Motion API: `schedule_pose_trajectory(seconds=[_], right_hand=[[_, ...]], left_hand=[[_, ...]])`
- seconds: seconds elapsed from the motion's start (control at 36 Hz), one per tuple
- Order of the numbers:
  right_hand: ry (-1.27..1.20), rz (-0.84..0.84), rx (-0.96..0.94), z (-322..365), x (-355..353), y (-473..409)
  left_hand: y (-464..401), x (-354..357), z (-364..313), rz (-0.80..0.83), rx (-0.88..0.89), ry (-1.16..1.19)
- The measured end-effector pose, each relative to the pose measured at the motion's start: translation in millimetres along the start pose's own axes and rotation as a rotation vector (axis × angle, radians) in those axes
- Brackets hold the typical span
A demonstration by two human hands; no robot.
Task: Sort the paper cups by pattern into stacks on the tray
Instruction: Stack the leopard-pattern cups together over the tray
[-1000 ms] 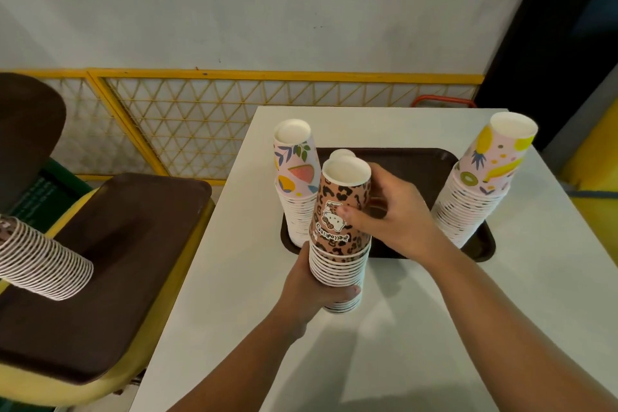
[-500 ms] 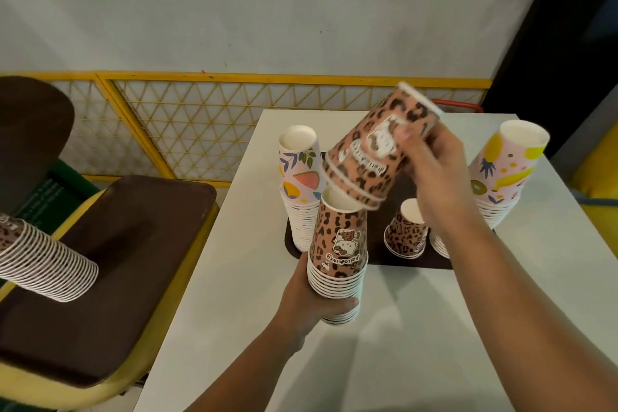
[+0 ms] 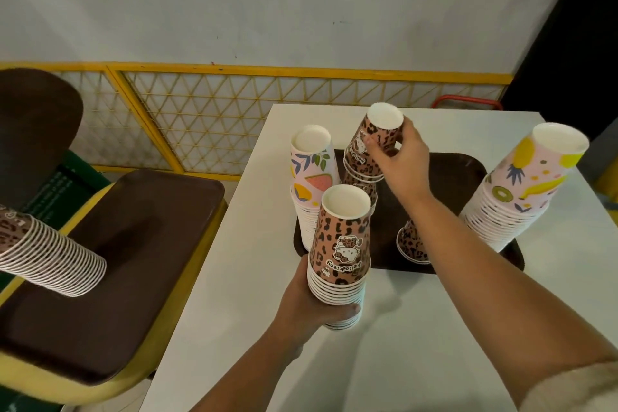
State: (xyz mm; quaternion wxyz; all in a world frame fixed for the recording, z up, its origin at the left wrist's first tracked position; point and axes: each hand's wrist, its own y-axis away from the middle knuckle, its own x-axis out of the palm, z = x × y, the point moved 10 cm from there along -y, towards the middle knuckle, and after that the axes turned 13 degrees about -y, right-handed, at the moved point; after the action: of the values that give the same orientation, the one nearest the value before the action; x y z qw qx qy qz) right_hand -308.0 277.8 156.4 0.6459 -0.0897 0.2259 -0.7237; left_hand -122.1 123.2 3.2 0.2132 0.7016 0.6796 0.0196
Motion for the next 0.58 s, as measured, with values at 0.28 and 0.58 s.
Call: schedule_pose_trajectory(seconds=[0.28, 0.58], right_hand=[[0.003, 0.129, 0.184, -29, 13, 17], [-0.221, 0.614, 0.2, 55, 7, 88]], left_hand=[[-1, 4, -6, 0.02, 0.021, -0.003], [-3, 14, -12, 0.067, 0.016, -0.012]])
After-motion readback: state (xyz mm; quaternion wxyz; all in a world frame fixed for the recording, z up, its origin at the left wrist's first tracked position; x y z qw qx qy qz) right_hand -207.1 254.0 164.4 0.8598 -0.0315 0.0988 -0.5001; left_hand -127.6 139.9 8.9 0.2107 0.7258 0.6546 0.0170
